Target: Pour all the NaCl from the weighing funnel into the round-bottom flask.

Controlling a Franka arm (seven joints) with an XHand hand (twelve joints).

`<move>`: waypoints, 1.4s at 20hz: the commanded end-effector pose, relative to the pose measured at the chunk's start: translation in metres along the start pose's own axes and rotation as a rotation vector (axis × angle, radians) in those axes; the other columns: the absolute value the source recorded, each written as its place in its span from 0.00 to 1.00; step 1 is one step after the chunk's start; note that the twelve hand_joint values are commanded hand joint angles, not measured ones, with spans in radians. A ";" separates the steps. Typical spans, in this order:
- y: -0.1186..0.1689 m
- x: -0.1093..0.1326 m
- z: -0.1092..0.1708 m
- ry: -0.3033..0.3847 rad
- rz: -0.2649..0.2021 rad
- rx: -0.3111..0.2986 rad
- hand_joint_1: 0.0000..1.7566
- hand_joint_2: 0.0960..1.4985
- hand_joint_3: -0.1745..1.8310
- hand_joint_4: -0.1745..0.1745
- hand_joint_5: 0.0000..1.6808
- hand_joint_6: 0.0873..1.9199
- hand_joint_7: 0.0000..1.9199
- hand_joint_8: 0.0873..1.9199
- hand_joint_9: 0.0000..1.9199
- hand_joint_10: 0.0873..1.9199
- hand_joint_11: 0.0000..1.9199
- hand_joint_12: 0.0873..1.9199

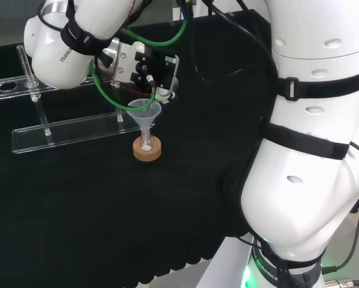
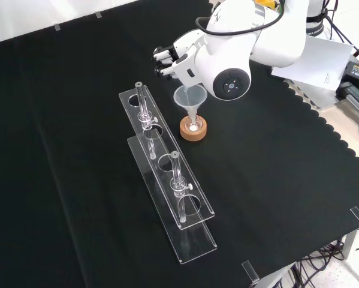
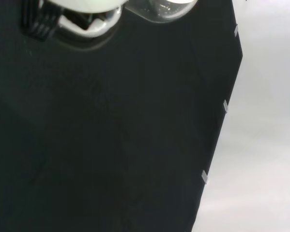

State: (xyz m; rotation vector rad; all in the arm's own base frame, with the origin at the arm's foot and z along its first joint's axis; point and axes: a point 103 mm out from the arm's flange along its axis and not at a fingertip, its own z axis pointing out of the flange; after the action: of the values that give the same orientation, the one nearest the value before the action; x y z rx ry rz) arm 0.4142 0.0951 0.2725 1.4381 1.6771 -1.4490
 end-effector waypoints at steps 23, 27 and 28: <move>-0.015 -0.001 -0.021 -0.113 0.037 -0.009 0.64 0.43 0.36 1.00 0.78 0.25 0.29 0.30 0.45 0.14 0.33 0.59; -0.016 0.001 -0.023 -0.118 0.035 -0.010 0.64 0.43 0.36 1.00 0.78 0.25 0.29 0.30 0.45 0.14 0.33 0.59; -0.016 0.001 -0.024 -0.120 0.035 -0.010 0.64 0.43 0.36 1.00 0.78 0.25 0.29 0.30 0.45 0.14 0.33 0.59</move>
State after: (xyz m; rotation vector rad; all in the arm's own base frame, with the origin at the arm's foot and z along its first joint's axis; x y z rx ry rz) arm 0.4060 0.1175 0.2851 1.3474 1.5806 -1.4737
